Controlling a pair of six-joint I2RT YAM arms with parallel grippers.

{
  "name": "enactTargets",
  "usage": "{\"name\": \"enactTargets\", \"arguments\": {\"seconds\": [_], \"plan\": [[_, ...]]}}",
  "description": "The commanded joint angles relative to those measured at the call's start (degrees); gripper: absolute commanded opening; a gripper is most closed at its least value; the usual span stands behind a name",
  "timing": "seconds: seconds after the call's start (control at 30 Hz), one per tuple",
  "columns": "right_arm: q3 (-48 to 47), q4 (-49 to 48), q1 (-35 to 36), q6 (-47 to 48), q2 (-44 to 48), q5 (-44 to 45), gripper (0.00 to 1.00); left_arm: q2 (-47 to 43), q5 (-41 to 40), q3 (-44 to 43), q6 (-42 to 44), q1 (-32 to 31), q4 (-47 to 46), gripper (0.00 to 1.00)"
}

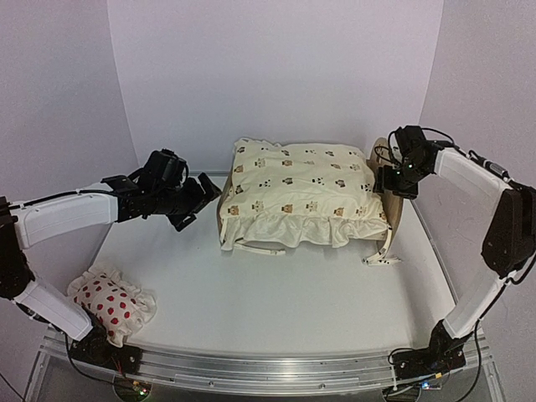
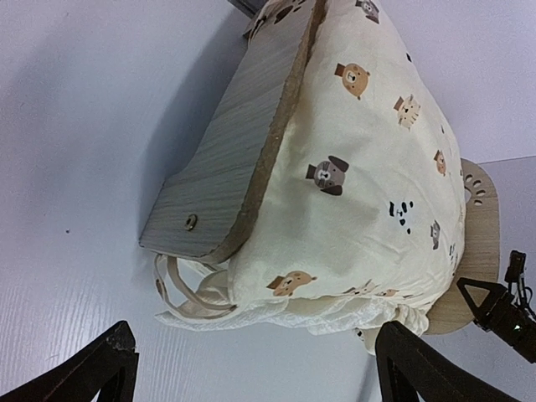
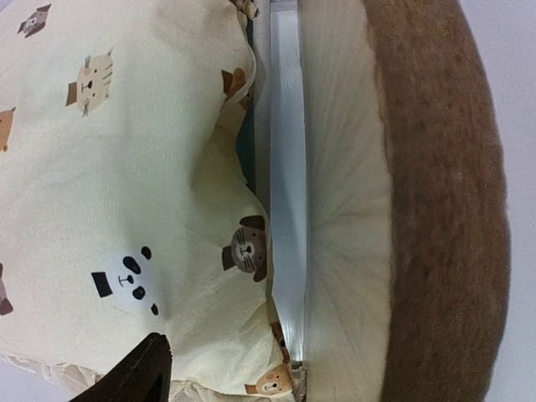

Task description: Set up the pet bed

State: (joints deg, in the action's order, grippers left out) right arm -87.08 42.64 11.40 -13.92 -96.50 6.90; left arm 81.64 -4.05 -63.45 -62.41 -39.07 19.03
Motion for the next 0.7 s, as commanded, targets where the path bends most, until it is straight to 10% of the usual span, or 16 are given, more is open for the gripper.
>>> {"name": "enactTargets", "arguments": {"seconds": [0.0,0.2,0.67], "plan": [[1.3,-1.2,0.2,-1.1,2.7,-1.1,0.74,-3.3,-4.5,3.8,3.6,0.0,-5.0,0.99],[2.2,-1.2,0.2,-1.1,2.5,-1.7,0.69,-3.4,-9.2,5.0,4.5,0.0,-4.6,0.99],[5.1,-1.3,2.3,0.1,6.2,-4.3,0.06,-4.3,-11.3,4.3,14.3,0.0,-3.3,0.99]]}}
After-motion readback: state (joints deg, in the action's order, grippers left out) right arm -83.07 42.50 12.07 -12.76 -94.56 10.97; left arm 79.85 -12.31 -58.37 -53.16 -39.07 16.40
